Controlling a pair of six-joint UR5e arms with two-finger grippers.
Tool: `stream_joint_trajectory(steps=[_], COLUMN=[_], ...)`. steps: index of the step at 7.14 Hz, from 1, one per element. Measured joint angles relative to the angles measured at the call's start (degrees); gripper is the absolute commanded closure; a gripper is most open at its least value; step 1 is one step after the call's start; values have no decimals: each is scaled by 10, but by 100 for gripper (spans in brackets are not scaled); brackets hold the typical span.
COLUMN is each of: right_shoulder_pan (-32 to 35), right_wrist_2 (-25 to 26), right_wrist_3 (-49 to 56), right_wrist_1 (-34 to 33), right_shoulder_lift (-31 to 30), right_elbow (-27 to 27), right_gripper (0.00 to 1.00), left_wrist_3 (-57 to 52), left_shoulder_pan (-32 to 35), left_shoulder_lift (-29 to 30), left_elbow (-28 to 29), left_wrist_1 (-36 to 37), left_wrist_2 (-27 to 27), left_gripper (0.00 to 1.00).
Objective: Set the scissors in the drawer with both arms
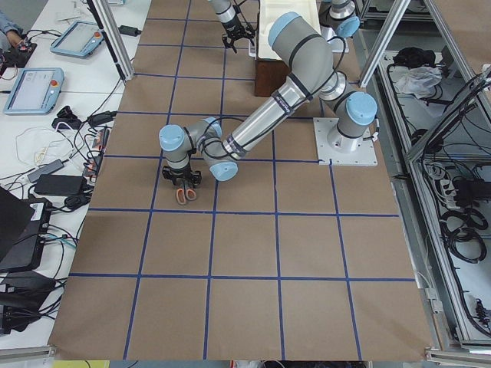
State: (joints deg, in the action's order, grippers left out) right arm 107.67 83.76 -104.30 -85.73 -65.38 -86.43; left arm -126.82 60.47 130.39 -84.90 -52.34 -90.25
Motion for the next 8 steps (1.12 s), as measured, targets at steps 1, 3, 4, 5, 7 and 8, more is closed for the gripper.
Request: stream_joint_trajectory(steps=[1,3,4,5,7,8], right_shoulder_pan=[0,0,0,0,0,0], right_wrist_2=[0,1,1,1,3,6], right_wrist_3=[1,6,9,14,28,34], right_wrist_1=[-1,-4,-7,-10,-39,-55], right_shoulder_lift=[3,8,11,12,12,13], right_elbow=[0,0,0,0,2,3], right_gripper=[0,0,0,0,0,0], left_wrist_3=[0,0,0,1,0,-1], left_shoulder_pan=[0,0,0,0,0,0], left_shoulder_lift=[3,4,3,1,-4,-5], left_elbow=[0,0,0,0,0,0], left_wrist_1=[8,18,19,20,20,20], left_wrist_2=[-1,-5,-6,-6,-6,-6], left_gripper=[54,63,64,65,64,44])
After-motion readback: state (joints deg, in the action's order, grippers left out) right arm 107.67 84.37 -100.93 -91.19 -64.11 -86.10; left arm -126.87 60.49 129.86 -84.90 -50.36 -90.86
